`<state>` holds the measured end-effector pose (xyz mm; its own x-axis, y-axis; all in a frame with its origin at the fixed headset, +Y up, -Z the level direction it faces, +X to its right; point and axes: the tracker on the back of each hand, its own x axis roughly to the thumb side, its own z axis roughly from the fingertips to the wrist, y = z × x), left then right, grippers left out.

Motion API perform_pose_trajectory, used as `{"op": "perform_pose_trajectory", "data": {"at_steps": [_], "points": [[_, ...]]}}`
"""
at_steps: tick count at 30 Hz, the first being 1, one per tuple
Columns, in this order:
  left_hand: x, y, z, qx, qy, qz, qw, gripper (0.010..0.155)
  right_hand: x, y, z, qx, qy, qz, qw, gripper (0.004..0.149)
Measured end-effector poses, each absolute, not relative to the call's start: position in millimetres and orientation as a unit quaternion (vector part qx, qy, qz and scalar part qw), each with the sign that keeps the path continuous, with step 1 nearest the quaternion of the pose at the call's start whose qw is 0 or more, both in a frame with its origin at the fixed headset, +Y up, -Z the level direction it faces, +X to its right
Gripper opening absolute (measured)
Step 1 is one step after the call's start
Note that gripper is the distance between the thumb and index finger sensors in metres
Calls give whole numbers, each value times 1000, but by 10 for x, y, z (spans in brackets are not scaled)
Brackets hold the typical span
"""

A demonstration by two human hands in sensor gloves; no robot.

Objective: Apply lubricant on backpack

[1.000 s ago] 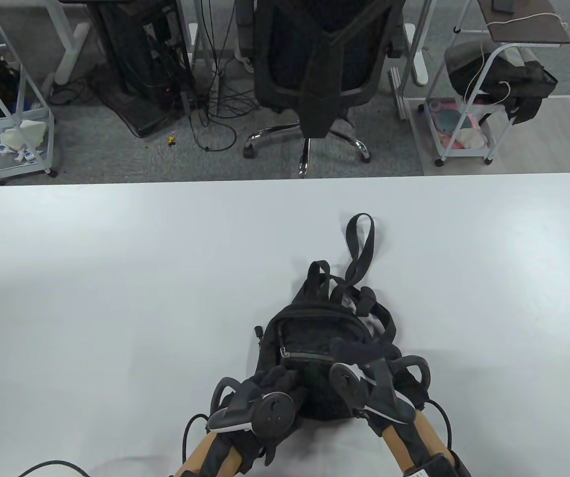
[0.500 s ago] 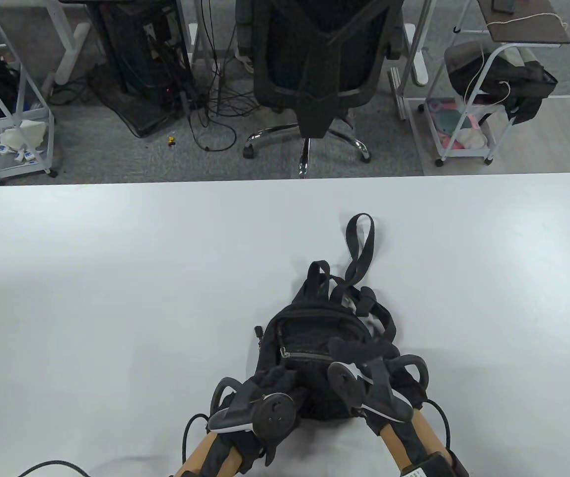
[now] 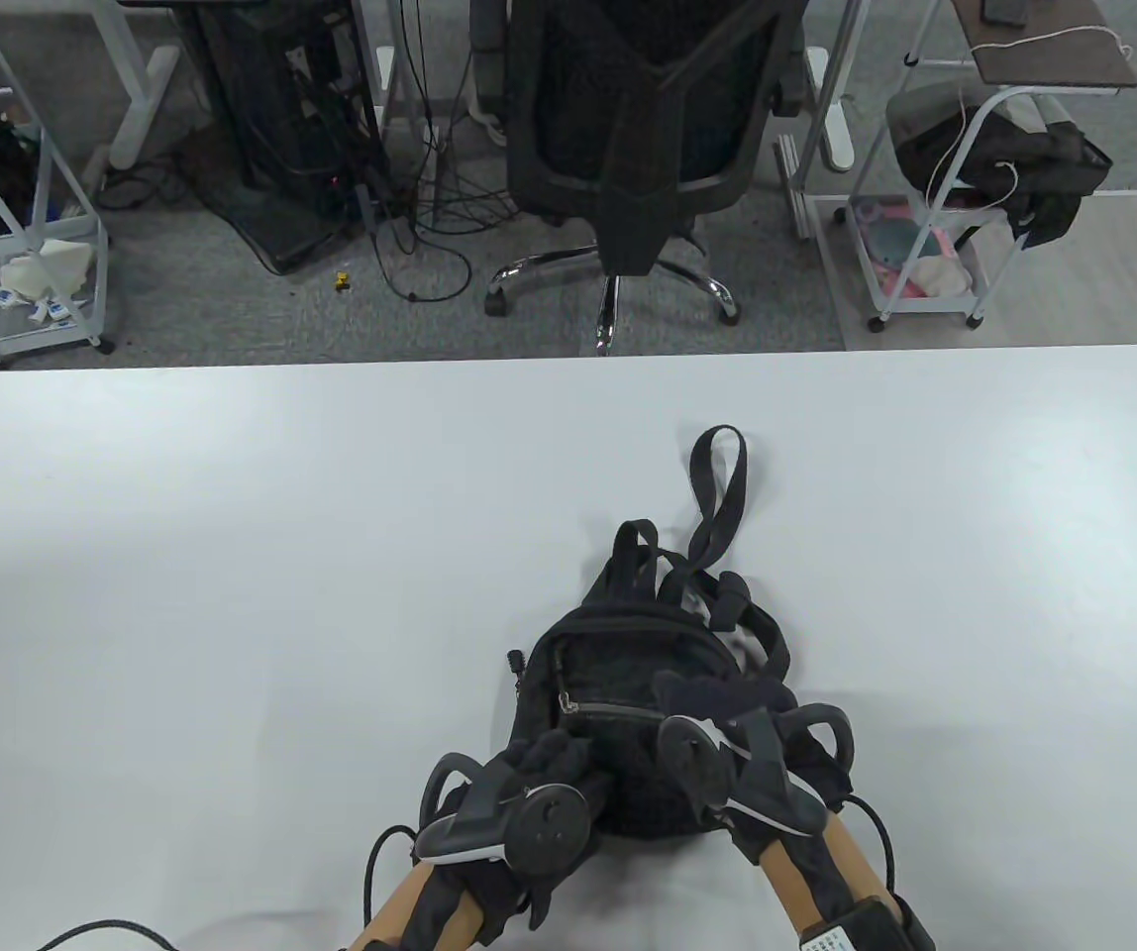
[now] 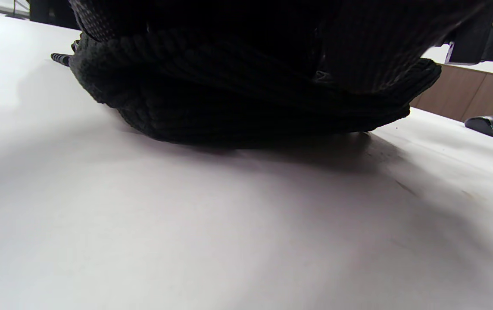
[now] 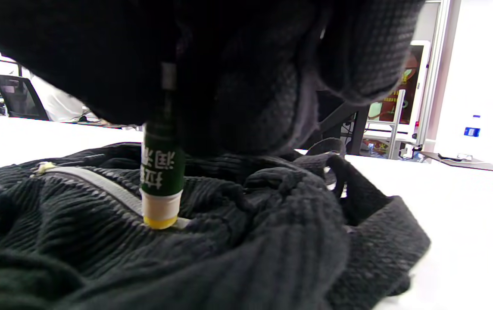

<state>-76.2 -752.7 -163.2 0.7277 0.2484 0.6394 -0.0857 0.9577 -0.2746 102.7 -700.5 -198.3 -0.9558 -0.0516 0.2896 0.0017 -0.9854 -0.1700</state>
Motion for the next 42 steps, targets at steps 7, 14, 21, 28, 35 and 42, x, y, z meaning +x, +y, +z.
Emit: {"op": "perform_pose_trajectory", "data": {"at_steps": [7,14,21,28,35,42], "points": [[-764,-7526,-1634,-114,-358,90,922,62,967,-6998,-1966,-150,84,-985,23,43],[-761,-7523,-1637,-116,-360,89,922,63,999,-6960,-1952,-134,87,-985,64,43],[-763,-7523,-1641,-118,-361,88,921,63,892,-7003,-1953,-151,99,-982,45,43],[-755,-7521,-1635,-117,-361,85,921,63,985,-6983,-1947,-138,97,-983,68,42],[-760,-7522,-1640,-119,-361,88,921,63,881,-7048,-1973,-153,97,-983,42,43],[-753,-7519,-1638,-119,-360,86,921,63,947,-7007,-1949,-142,99,-982,79,42]]}}
